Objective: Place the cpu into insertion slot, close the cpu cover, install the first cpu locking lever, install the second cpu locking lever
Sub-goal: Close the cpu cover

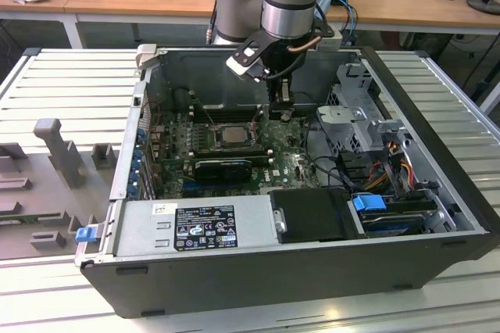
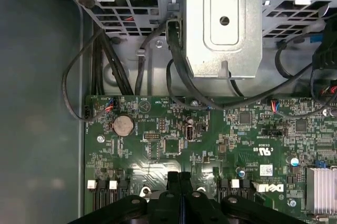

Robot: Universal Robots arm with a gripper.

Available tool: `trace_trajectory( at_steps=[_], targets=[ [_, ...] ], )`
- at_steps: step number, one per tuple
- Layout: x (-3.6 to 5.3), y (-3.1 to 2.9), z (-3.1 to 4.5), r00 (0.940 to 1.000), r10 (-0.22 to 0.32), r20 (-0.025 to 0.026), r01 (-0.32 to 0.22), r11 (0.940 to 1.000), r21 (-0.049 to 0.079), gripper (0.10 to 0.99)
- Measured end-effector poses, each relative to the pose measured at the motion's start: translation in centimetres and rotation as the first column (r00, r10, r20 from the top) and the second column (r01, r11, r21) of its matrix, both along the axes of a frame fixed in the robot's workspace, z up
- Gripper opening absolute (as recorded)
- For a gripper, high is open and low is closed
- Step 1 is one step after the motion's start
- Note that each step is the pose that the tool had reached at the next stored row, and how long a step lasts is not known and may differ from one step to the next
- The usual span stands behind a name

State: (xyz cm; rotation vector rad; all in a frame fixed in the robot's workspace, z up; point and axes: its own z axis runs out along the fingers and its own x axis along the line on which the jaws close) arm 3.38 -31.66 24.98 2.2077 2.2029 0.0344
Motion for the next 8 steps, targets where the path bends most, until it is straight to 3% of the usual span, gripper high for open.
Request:
trace_trajectory(
  at_steps=[8],
  targets=[
    [-0.19, 0.0, 0.0, 1.0, 0.0, 0.0, 0.0, 1.0, 0.0, 0.106]
  ],
)
